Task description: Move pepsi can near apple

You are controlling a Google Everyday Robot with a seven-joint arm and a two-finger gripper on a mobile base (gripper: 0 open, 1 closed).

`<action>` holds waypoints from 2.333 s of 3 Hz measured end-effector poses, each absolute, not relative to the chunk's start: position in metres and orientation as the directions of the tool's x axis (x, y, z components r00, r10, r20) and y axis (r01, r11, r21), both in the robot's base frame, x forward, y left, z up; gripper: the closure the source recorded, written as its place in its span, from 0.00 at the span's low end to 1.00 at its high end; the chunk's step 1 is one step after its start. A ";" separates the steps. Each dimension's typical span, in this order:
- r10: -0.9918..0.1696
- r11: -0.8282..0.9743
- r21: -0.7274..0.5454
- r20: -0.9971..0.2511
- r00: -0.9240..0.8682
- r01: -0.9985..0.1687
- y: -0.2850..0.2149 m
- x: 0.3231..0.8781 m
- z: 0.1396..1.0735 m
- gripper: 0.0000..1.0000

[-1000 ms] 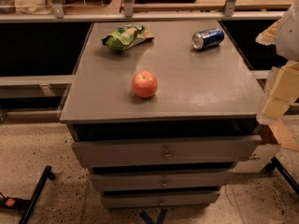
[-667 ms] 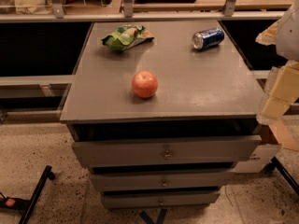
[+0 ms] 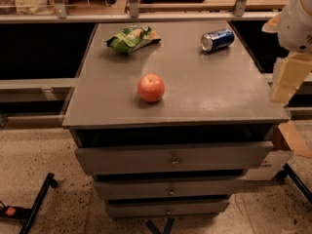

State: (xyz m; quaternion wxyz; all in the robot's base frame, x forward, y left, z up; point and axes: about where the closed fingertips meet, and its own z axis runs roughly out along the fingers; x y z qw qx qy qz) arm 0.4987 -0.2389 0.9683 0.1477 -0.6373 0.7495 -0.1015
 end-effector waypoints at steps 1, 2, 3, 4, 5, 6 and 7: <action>-0.997 0.081 -0.380 -0.044 -0.069 -0.921 -0.253 0.563 0.972 0.00; -0.999 -0.001 -0.366 -0.031 0.013 -0.931 -0.261 0.617 0.961 0.00; -0.999 -0.025 -0.401 -0.029 0.040 -0.916 -0.266 0.657 0.966 0.00; -0.998 0.021 -0.493 -0.055 0.008 -0.870 -0.272 0.686 0.982 0.00; -0.998 0.021 -0.501 -0.061 0.011 -0.865 -0.270 0.697 0.976 0.00; -0.999 0.007 -0.528 -0.036 0.014 -0.849 -0.267 0.721 0.961 0.00; -1.000 -0.003 -0.555 -0.017 0.015 -0.832 -0.268 0.741 0.948 0.00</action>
Offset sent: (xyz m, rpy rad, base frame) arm 0.1948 -0.0384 0.0319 -0.0464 -0.1038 0.2432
